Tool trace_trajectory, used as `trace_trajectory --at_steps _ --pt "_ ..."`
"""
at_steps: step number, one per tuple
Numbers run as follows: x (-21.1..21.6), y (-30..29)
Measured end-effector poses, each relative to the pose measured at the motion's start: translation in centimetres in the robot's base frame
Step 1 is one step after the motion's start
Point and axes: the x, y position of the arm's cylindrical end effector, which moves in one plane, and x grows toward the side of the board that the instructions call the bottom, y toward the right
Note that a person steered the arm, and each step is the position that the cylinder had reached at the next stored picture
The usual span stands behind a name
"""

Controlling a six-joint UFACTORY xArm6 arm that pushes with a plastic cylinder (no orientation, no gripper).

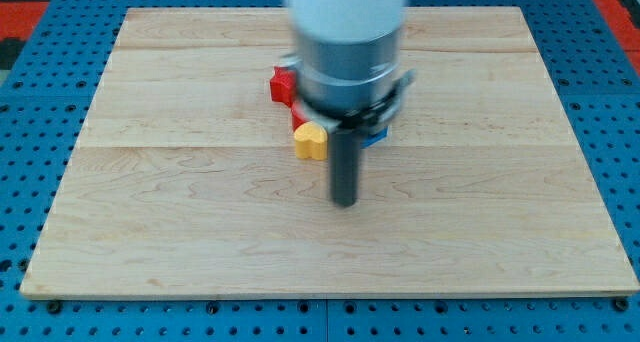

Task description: Nudge the group of blocks left a bit

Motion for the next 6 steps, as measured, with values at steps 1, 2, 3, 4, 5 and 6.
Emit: trace_trajectory --at_steps 1,2,3,4,5,6 --pt "-5.1 2.2" --pt "-6.1 0.3" --pt "-6.2 0.2" --pt "-6.3 0.2" --pt "-6.3 -0.4" --pt "-6.4 -1.2"
